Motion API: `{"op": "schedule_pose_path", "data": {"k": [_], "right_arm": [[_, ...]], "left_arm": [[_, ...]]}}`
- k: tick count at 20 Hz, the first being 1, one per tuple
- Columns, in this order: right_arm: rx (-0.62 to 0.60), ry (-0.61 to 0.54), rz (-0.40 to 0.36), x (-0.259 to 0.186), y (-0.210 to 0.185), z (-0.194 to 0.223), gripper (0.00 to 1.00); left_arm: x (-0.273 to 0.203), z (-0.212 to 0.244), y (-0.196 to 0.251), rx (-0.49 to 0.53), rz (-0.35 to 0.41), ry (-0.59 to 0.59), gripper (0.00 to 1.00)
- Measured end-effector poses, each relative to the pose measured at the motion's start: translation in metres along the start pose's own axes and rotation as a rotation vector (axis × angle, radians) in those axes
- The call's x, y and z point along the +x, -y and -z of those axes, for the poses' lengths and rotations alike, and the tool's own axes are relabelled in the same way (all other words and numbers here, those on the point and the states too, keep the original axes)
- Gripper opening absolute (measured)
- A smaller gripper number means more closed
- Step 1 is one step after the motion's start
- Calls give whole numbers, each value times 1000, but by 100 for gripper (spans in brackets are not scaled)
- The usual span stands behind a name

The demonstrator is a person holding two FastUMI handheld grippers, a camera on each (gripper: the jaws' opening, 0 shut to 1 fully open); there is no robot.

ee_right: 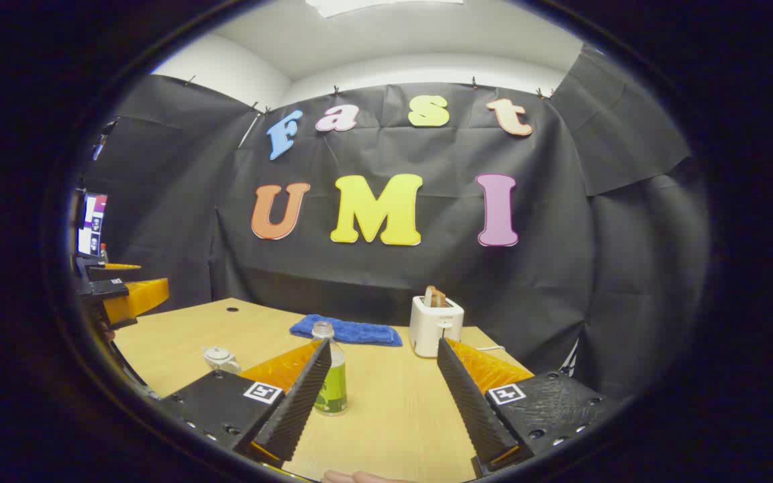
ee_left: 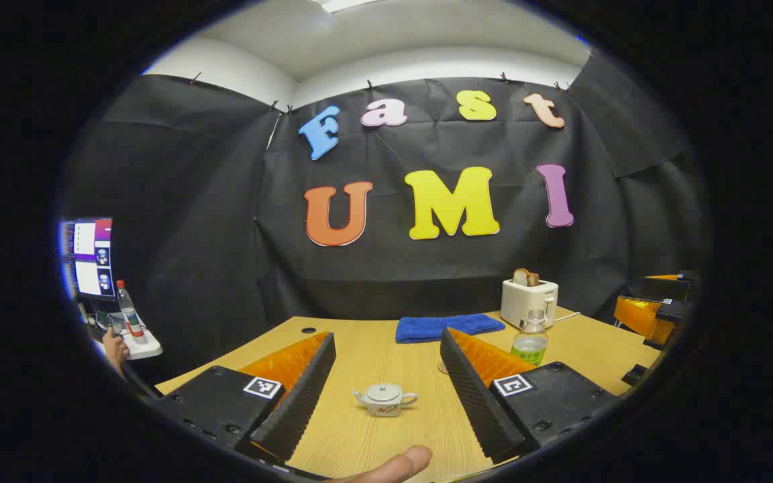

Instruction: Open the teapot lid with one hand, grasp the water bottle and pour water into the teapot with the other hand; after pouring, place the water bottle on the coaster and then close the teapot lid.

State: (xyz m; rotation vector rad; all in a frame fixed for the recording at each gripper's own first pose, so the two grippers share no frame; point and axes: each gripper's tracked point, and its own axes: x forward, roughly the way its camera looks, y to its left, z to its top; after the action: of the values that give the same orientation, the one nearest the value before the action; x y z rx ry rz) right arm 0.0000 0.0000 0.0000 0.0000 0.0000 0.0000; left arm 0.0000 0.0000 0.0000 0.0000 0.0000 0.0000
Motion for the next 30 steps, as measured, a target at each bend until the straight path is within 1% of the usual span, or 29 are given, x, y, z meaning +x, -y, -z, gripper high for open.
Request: {"op": "schedule_pose_path", "data": {"k": [1,2,8,9,10,11,12,14,15,16,18,19,20,21,22,23,26,28,29,30], "right_arm": [[2,-3,3,1,1,1,97],[4,-6,7,3,2,2,95],[-6,-22,22,7,5,9,95],[-8,-26,24,8,5,10,95],[-7,-29,28,9,7,12,97],[-7,-32,29,10,7,12,97],[-8,-36,27,11,6,14,95],[-13,-41,28,12,6,16,95],[-14,-40,28,13,6,16,98],[-17,-41,28,14,6,17,95],[-21,-43,33,15,7,19,98],[-21,-47,37,17,7,21,95],[-21,-52,38,18,7,23,97],[-22,-58,39,20,7,24,95],[-24,-63,43,22,8,26,97],[-27,-67,46,23,8,27,95],[-25,-74,46,27,8,32,95],[-27,-87,45,29,8,38,95],[-29,-94,47,30,7,40,98],[-30,-100,49,32,7,42,97]], "left_arm": [[1,2,-1,0,-5,-5,98],[3,2,-3,2,-10,-8,99],[9,9,-4,17,-9,-24,99],[9,11,-4,10,-9,-28,99],[9,12,-4,1,-8,-31,99],[10,13,-4,-14,-8,-39,98],[11,15,-4,-29,-6,-48,99],[16,19,-6,-60,-4,-54,99],[23,23,-8,-74,-3,-57,99],[30,27,-9,-83,3,-65,99],[46,38,-11,-98,7,-87,99],[53,45,-13,-100,6,-97,99],[61,52,-16,-96,-5,-102,99],[69,59,-21,-90,-18,-107,99],[79,66,-21,-81,-20,-107,99],[87,72,-19,-71,-18,-104,99],[111,93,-16,-48,-11,-109,99],[120,113,-9,-73,7,-154,99],[122,122,-8,-82,11,-171,99],[124,128,-5,-88,27,-185,99]]}}
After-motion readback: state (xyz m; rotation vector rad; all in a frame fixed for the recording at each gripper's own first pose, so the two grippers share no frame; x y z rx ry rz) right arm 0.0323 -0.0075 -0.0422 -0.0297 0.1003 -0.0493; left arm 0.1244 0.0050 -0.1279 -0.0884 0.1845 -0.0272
